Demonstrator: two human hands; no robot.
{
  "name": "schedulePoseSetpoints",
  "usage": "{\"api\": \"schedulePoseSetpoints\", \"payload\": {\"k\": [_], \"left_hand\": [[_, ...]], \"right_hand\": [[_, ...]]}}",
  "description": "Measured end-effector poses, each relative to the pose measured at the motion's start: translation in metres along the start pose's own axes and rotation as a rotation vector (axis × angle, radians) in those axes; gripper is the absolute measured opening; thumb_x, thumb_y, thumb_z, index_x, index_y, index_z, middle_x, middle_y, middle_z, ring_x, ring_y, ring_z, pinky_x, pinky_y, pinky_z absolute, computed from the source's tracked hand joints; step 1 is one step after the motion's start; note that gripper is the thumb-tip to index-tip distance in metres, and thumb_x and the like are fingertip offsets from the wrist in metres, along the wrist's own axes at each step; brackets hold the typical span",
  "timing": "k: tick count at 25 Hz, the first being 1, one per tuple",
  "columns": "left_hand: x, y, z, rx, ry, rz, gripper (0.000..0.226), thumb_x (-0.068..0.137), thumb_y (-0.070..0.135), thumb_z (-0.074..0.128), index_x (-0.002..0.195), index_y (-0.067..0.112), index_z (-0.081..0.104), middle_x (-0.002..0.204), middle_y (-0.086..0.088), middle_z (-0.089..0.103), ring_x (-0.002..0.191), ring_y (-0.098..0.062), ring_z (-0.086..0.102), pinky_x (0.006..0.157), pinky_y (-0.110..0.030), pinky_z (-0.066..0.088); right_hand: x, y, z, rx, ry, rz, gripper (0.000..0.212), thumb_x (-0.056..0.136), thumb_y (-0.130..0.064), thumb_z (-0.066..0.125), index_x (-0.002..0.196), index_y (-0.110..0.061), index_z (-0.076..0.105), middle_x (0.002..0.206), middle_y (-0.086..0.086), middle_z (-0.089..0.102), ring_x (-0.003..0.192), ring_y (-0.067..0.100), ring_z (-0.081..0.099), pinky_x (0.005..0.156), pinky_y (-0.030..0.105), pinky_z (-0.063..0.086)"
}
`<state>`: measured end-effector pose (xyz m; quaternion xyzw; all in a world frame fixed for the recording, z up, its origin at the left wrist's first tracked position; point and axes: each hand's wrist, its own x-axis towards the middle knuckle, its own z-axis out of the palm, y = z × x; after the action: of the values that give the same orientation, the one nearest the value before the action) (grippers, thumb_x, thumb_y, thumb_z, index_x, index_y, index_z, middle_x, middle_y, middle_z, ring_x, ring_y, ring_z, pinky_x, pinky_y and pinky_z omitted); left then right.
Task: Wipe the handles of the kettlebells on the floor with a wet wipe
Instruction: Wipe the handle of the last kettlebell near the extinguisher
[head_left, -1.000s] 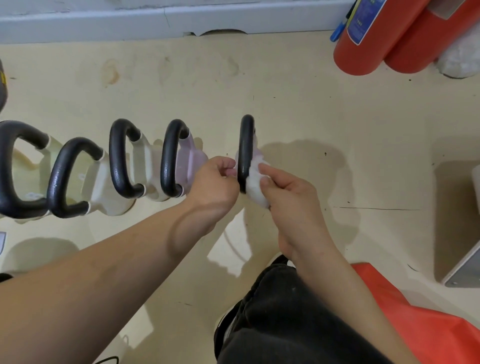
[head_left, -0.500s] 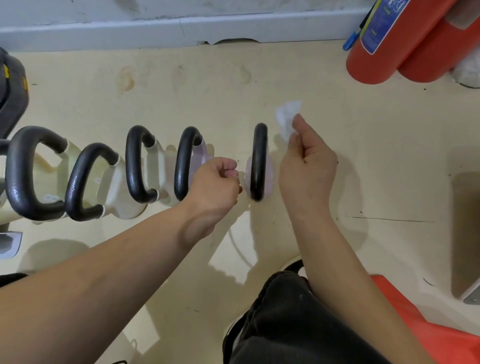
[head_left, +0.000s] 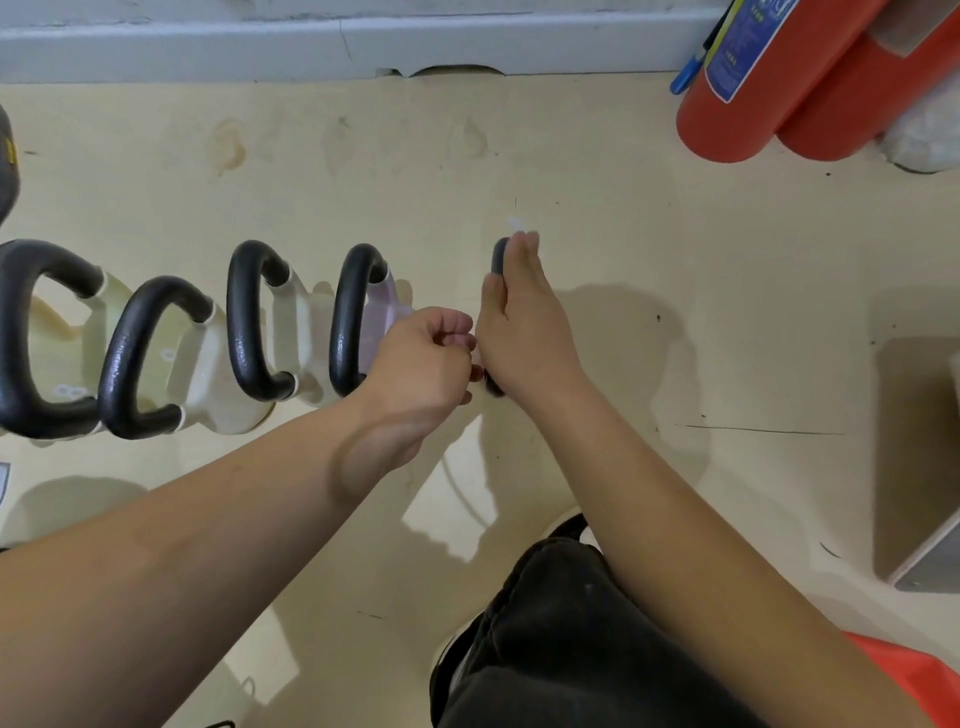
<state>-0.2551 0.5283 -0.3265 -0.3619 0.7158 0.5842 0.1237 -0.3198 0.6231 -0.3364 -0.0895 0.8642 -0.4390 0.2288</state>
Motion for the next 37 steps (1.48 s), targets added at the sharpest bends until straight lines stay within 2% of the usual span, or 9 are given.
{"api": "schedulePoseSetpoints", "payload": {"k": [3,6,10,13,16,23,29,33,37], "left_hand": [[-0.003,0.001,-0.005,-0.001,0.000,-0.010,0.036,0.091,0.003,0.043,0.117,0.012,0.066,0.104,-0.006,0.073,0.079,-0.014,0.070,0.067,-0.029,0.059],[-0.006,-0.001,-0.014,-0.028,-0.009,0.002,0.037,0.084,0.001,0.044,0.112,0.009,0.067,0.097,-0.004,0.073,0.082,-0.020,0.069,0.080,-0.043,0.061],[-0.005,-0.004,-0.022,-0.040,0.060,-0.055,0.036,0.096,-0.003,0.047,0.123,0.014,0.064,0.114,-0.005,0.069,0.085,-0.019,0.070,0.079,-0.038,0.063],[-0.006,-0.001,-0.020,-0.019,0.060,-0.027,0.032,0.098,0.002,0.046,0.120,0.013,0.065,0.114,-0.006,0.069,0.082,-0.015,0.069,0.070,-0.030,0.059],[-0.008,0.003,-0.016,-0.023,0.078,-0.017,0.030,0.100,0.003,0.044,0.117,0.016,0.064,0.111,0.000,0.067,0.082,-0.014,0.070,0.071,-0.032,0.059],[-0.006,0.004,-0.014,-0.016,0.062,-0.017,0.026,0.100,0.003,0.046,0.117,0.012,0.063,0.109,-0.002,0.068,0.081,-0.015,0.070,0.068,-0.029,0.058],[-0.008,0.010,0.010,0.023,-0.026,-0.011,0.034,0.087,-0.002,0.044,0.109,0.008,0.068,0.104,-0.017,0.074,0.094,-0.034,0.073,0.083,-0.048,0.060],[-0.005,0.010,0.014,0.009,-0.017,-0.034,0.039,0.075,0.002,0.043,0.107,0.000,0.065,0.096,-0.020,0.074,0.086,-0.037,0.070,0.072,-0.040,0.054],[-0.001,0.006,0.008,0.012,0.057,-0.038,0.025,0.093,0.003,0.045,0.108,0.005,0.065,0.093,-0.007,0.068,0.092,-0.032,0.069,0.074,-0.039,0.056]], "right_hand": [[0.008,0.000,0.005,-0.109,-0.017,-0.058,0.051,0.107,-0.019,0.024,0.156,-0.006,0.027,0.172,0.006,0.008,0.158,0.018,0.004,0.123,0.026,0.017],[-0.028,0.014,0.014,-0.381,0.013,-0.365,0.053,0.098,-0.022,0.029,0.141,0.002,0.048,0.155,0.014,0.042,0.156,0.031,0.014,0.122,0.044,0.028],[-0.055,0.035,0.003,-0.630,0.000,-0.572,0.034,0.102,-0.027,0.045,0.107,-0.005,0.071,0.112,0.007,0.067,0.149,0.028,0.035,0.121,0.042,0.030],[-0.021,0.018,-0.009,-0.660,-0.051,-0.465,0.040,0.105,-0.034,0.041,0.104,-0.008,0.071,0.121,0.003,0.066,0.152,0.019,0.029,0.114,0.034,0.035],[0.012,0.011,-0.010,-0.539,-0.044,-0.330,0.039,0.108,-0.033,0.037,0.117,-0.007,0.065,0.147,-0.004,0.052,0.157,0.013,0.015,0.111,0.032,0.038],[-0.064,0.049,0.018,-0.204,0.120,-0.497,0.039,0.106,-0.015,0.042,0.137,0.001,0.059,0.152,0.006,0.052,0.155,0.019,0.026,0.119,0.032,0.035],[-0.074,0.038,0.003,0.209,0.032,-0.147,0.050,0.110,-0.028,0.037,0.158,-0.013,0.035,0.166,-0.008,0.027,0.152,-0.003,0.022,0.116,0.005,0.018],[-0.032,0.006,-0.023,0.827,0.075,0.301,0.027,0.104,-0.033,0.054,0.091,-0.017,0.070,0.085,-0.010,0.071,0.067,-0.003,0.066,0.060,0.012,0.051],[-0.015,0.014,-0.035,0.856,0.188,0.346,0.009,0.089,-0.014,0.074,0.081,-0.016,0.078,0.089,-0.001,0.078,0.083,0.012,0.074,0.077,0.029,0.060]]}}
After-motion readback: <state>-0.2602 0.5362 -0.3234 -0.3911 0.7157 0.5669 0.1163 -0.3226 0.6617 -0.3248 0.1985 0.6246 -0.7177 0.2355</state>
